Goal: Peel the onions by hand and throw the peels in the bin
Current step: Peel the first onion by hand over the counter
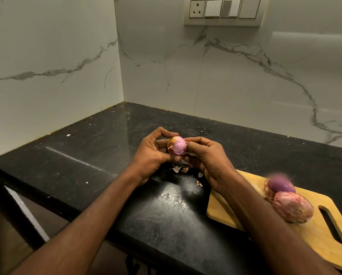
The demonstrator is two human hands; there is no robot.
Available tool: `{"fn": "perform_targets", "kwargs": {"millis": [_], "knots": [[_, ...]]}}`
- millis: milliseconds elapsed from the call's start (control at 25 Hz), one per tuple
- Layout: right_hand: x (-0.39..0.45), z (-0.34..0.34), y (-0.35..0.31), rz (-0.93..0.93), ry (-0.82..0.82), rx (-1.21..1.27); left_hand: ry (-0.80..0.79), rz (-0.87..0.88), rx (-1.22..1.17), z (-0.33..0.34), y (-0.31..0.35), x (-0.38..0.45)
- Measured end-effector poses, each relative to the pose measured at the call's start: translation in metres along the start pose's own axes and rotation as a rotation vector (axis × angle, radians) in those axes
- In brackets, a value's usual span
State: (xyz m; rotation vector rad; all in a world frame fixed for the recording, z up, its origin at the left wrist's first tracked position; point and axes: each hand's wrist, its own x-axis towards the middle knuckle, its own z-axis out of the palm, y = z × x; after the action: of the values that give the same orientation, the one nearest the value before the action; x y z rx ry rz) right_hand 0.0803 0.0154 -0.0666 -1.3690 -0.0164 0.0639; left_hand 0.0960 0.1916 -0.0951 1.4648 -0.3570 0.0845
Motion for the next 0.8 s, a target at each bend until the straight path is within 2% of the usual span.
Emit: {"fn": "perform_targets", "kwargs": {"millis": [200, 480, 640, 800], "knots": [[0.0, 0.007, 0.009, -0.064, 0.086, -0.172, -0.036, 0.026, 0.105, 0.006, 0.001, -0.003], [0.001, -0.004, 0.001, -0.005, -0.03, 0.012, 0.031, 0.028, 0.118, 0.005, 0.001, -0.001], [0.001, -0.007, 0.0, -0.031, -0.082, -0.034, 0.038, 0.003, 0.127, 0.005, 0.001, -0.001], [0.002, -0.007, 0.003, -0.047, -0.048, -0.066, 0.027, 0.0, 0.168, 0.005, 0.0, -0.001]]}}
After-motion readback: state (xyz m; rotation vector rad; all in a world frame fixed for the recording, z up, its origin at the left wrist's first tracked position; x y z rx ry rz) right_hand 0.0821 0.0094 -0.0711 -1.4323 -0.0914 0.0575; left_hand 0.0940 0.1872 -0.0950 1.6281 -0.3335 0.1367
